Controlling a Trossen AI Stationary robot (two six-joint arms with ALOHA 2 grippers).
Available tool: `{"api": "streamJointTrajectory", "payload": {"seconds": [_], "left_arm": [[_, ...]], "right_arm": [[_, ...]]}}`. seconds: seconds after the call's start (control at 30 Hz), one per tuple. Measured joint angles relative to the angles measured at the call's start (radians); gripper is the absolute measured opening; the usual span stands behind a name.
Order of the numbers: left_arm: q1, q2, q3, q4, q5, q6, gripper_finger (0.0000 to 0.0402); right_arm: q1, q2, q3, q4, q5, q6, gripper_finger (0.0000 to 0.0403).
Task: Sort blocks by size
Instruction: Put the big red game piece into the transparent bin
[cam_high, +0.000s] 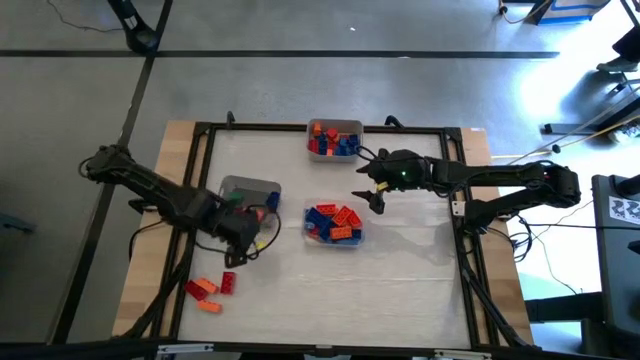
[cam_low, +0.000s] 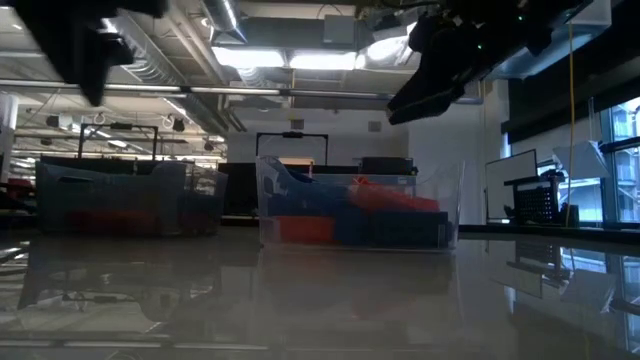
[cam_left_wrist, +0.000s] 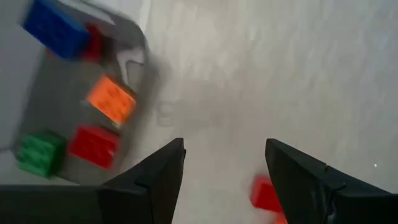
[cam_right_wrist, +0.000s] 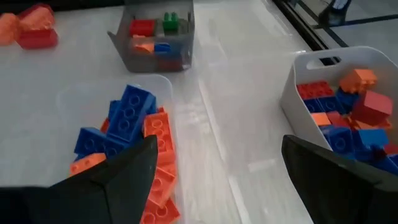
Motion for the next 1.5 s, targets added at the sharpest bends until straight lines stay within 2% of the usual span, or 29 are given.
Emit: {"api": "streamJointTrajectory", "payload": {"seconds": [0.27, 0.43, 0.6, 0.97, 1.5], "left_arm": [[-0.152, -0.001, -0.073, 0.040, 0.013, -0.211, 0.0211], [-0.236, 0.000, -0.138, 0.077, 0.014, -0.262, 0.0211], [-0.299, 0.000, -0.210, 0.184, 0.013, -0.298, 0.0211], [-0.372, 0.001, -0.342, 0.309, 0.013, -0.278, 0.0211], [-0.375, 0.002, -0.469, 0.399, 0.030, -0.289, 0.0211]], "right_arm": [[0.000, 0.000, 0.000, 0.007, -0.003, -0.004, 0.0341], [0.000, 0.000, 0.000, 0.006, -0.003, -0.013, 0.0341], [0.000, 0.000, 0.000, 0.006, -0.003, -0.028, 0.0341], [0.000, 0.000, 0.000, 0.006, -0.003, -0.049, 0.0341], [0.000, 0.000, 0.000, 0.007, -0.003, -0.048, 0.0341]]}}
